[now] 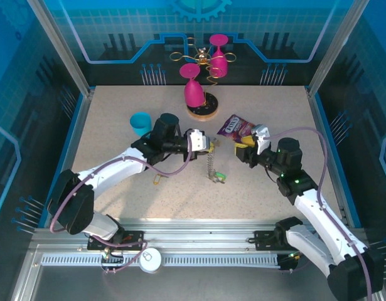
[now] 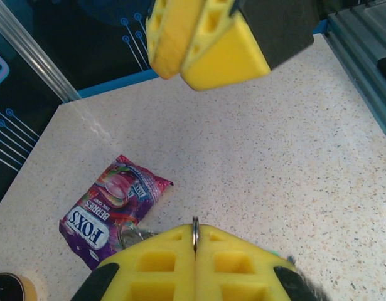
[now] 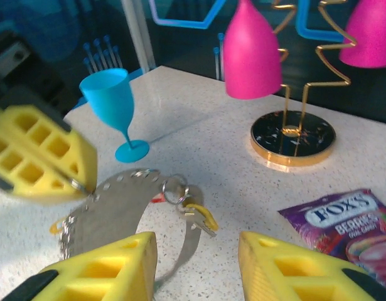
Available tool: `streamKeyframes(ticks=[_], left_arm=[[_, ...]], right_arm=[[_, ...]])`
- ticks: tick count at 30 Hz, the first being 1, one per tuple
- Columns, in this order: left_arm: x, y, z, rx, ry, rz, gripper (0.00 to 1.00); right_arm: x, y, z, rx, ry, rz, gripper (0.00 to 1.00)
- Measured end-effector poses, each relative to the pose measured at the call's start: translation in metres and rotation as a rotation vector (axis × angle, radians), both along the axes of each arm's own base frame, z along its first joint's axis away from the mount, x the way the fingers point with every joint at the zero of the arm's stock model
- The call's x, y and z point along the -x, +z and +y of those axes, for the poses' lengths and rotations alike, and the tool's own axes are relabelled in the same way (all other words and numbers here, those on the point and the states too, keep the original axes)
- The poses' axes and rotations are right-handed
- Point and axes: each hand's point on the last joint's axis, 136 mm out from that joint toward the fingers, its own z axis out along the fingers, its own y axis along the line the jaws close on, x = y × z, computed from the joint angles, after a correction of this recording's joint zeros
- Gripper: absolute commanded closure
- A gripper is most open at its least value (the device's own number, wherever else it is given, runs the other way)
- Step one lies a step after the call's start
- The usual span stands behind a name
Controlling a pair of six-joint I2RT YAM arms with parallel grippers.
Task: Put the keys on the keyring
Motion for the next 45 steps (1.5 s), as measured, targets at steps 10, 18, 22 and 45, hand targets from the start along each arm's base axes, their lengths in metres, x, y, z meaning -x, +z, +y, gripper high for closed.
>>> streamKeyframes(ticks=[10, 18, 22, 45], left_arm=[[0.021, 0.014, 0.0, 0.069, -0.121, 0.013, 1.0], [0.038, 0.014, 0.002, 0.169, -0.143, 0.074, 1.0], [0.045, 0.011, 0.003, 0.218, -0.155, 0.109, 1.0], [0.064, 0.034, 0.003, 0.343, -0.247, 0.13, 1.0]], right_arm=[[0.035, 0.006, 0.05, 0.135, 0.314, -0.247, 0.65], [0.058, -0.017, 0.071, 0.19, 0.429, -0.29, 0.71], [0.061, -0.011, 0.074, 0.18, 0.44, -0.322, 0.73], [0.068, 0.002, 0.087, 0.148, 0.473, -0.388, 0.79]])
